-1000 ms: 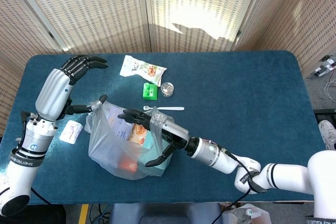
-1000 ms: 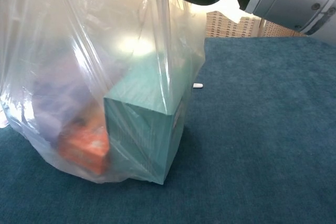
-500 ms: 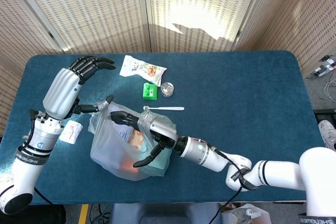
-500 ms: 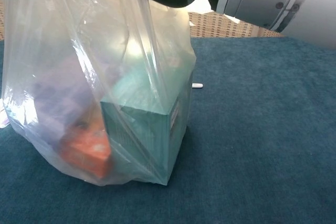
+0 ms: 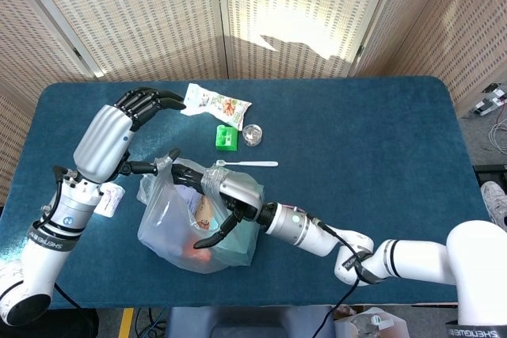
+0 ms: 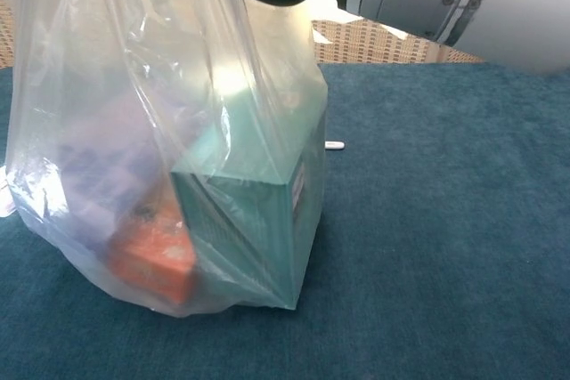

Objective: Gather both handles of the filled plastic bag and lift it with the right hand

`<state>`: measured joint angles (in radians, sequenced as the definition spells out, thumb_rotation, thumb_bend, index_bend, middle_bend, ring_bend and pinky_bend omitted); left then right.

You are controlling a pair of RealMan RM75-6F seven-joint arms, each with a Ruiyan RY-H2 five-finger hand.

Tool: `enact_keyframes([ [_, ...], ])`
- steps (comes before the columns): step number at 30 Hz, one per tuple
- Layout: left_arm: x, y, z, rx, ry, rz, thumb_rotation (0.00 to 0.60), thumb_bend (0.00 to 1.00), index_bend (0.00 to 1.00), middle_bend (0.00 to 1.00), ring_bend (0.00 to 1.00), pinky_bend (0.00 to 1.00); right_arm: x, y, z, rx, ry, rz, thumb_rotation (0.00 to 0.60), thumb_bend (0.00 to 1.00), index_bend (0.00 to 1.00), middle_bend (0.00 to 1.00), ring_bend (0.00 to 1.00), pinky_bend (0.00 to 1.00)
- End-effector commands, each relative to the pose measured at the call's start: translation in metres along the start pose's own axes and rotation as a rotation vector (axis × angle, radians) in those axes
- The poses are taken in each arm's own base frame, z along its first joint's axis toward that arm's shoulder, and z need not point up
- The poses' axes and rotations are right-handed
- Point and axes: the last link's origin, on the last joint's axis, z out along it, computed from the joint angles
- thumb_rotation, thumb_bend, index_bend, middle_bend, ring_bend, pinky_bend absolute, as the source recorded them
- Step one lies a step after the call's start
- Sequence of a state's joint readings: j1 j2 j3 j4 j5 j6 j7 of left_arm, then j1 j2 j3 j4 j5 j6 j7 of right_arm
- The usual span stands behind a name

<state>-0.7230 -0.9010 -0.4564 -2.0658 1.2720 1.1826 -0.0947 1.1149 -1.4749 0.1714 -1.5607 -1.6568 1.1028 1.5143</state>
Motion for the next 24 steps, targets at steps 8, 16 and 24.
enact_keyframes([
  [8, -0.008, 0.002, 0.004, 0.004, -0.030, 0.010, 0.600, 0.25, 0.27, 0.25, 0.23, 0.16, -0.006, 0.003, 0.011, -0.016, -0.020, 0.008, 0.600, 0.00, 0.00, 0.04, 0.00, 0.00],
  [16, -0.013, 0.004, 0.006, 0.001, -0.054, 0.014, 0.600, 0.25, 0.26, 0.25, 0.23, 0.16, -0.008, 0.004, 0.020, -0.015, -0.027, 0.016, 0.600, 0.00, 0.00, 0.04, 0.00, 0.00],
  [24, -0.021, 0.005, 0.009, 0.001, -0.082, 0.030, 0.600, 0.25, 0.26, 0.25, 0.23, 0.16, -0.010, 0.006, 0.030, -0.030, -0.037, 0.024, 0.600, 0.00, 0.00, 0.07, 0.00, 0.00],
])
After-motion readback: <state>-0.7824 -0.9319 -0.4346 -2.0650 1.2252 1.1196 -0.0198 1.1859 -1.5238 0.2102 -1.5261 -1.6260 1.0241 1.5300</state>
